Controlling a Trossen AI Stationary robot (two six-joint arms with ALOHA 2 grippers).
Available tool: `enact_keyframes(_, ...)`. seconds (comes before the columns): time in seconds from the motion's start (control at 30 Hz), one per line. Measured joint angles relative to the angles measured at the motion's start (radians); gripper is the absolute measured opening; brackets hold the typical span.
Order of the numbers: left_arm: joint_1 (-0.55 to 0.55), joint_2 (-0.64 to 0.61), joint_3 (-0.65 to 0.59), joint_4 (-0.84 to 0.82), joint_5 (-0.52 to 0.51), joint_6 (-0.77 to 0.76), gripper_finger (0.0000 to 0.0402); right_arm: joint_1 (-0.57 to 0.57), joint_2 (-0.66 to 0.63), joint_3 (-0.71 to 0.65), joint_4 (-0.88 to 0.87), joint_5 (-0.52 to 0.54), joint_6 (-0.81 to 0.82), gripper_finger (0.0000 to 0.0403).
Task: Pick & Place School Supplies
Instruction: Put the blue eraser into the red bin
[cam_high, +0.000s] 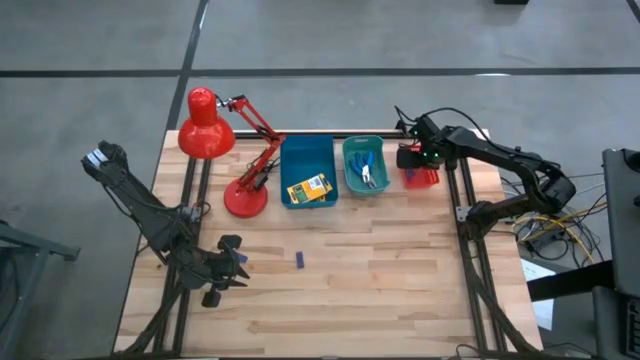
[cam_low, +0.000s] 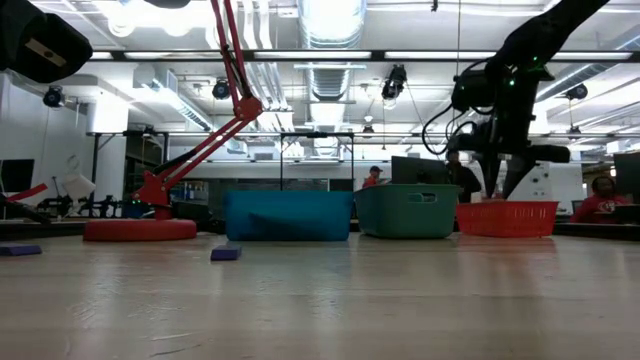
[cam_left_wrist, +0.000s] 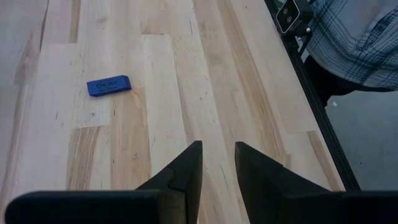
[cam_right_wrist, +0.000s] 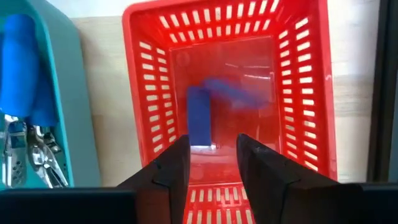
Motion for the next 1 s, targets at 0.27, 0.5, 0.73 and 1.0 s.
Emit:
enact_keyframes(0.27,0.000,0.000,0.000,0.000,0.000,0.000,0.0099,0.000,0.000,0.018,-0.002,-0.039,0.011,0.0154)
enact_keyframes(0.5,0.000,0.000,0.000,0.000,0.000,0.000,0.0099,0.044,-0.001,0.079,0.000,-0.133,-0.036,0.0148)
enact_keyframes(0.73,0.000,0.000,0.000,0.000,0.000,0.000,0.0099,0.213,-0.001,0.133,0.042,-0.132,-0.138,0.0137)
enact_keyframes(1.0,0.000,0.000,0.000,0.000,0.000,0.000,0.0099,0.484,-0.002,0.152,0.259,-0.132,-0.183,0.0135)
